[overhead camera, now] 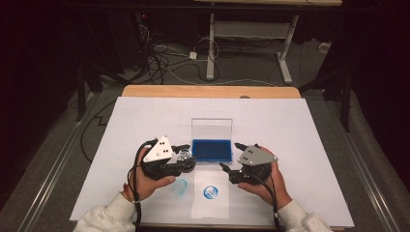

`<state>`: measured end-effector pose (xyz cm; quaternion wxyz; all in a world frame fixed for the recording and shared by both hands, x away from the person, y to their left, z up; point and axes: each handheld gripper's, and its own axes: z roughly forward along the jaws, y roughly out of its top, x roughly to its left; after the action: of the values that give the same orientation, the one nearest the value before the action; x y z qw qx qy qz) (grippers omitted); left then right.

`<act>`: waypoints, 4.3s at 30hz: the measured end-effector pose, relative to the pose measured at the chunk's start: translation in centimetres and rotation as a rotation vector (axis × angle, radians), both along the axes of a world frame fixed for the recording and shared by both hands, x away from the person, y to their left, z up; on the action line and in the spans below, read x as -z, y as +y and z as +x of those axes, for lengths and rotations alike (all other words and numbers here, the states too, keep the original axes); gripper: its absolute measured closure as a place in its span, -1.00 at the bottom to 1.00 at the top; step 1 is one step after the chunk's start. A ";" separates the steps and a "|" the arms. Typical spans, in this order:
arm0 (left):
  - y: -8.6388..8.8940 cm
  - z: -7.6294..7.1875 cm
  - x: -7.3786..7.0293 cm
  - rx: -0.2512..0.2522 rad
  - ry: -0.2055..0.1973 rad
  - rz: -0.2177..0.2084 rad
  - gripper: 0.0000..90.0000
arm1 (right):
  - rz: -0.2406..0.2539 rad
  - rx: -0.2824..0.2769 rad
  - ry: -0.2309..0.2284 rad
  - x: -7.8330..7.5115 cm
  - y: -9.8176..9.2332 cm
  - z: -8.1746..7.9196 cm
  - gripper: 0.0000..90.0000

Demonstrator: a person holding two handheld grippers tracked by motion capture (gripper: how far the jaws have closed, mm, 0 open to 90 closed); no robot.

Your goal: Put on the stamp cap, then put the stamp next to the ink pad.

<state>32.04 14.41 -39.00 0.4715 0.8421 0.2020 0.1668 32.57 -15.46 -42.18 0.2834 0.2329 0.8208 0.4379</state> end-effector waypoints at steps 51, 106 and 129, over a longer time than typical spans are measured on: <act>2.6 3.3 -1.5 -0.093 -0.016 0.024 0.21 | 0.036 0.134 -0.035 2.1 -8.4 -5.1 -0.58; 0.5 10.2 6.3 -0.185 0.164 0.130 0.21 | -0.038 0.124 0.002 2.8 -7.9 -4.8 -0.53; 0.5 10.0 6.2 -0.194 0.157 0.134 0.19 | -0.080 0.093 0.037 3.2 -7.4 -4.8 -0.52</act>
<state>42.06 14.87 -45.19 0.3785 0.8587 0.3071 0.1585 27.74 -22.90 -45.40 0.2974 0.2674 0.8309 0.3868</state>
